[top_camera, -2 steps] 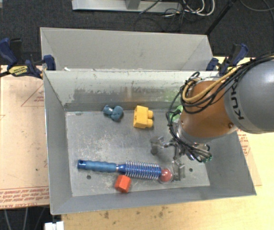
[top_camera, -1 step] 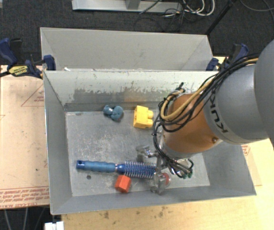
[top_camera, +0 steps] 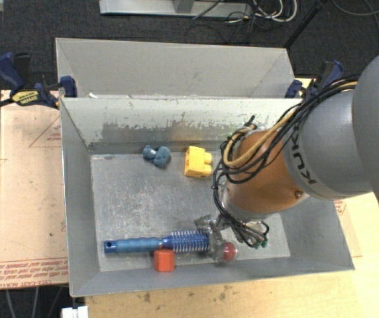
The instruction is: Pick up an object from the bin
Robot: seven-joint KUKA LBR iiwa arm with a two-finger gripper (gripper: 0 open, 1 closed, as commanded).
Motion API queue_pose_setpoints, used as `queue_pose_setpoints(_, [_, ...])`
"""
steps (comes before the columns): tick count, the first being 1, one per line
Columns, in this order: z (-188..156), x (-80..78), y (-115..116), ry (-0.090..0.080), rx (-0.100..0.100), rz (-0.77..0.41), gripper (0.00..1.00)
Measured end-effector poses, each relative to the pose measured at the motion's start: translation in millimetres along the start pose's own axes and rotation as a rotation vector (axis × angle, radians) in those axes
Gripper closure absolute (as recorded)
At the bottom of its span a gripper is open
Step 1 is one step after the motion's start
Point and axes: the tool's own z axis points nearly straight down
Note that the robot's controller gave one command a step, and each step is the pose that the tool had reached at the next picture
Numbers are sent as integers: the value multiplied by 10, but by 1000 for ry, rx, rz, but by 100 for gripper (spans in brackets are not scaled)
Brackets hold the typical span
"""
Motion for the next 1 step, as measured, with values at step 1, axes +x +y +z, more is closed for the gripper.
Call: queue_pose_setpoints(1, [-1346, -434, -247, -9, 3, -12, 100])
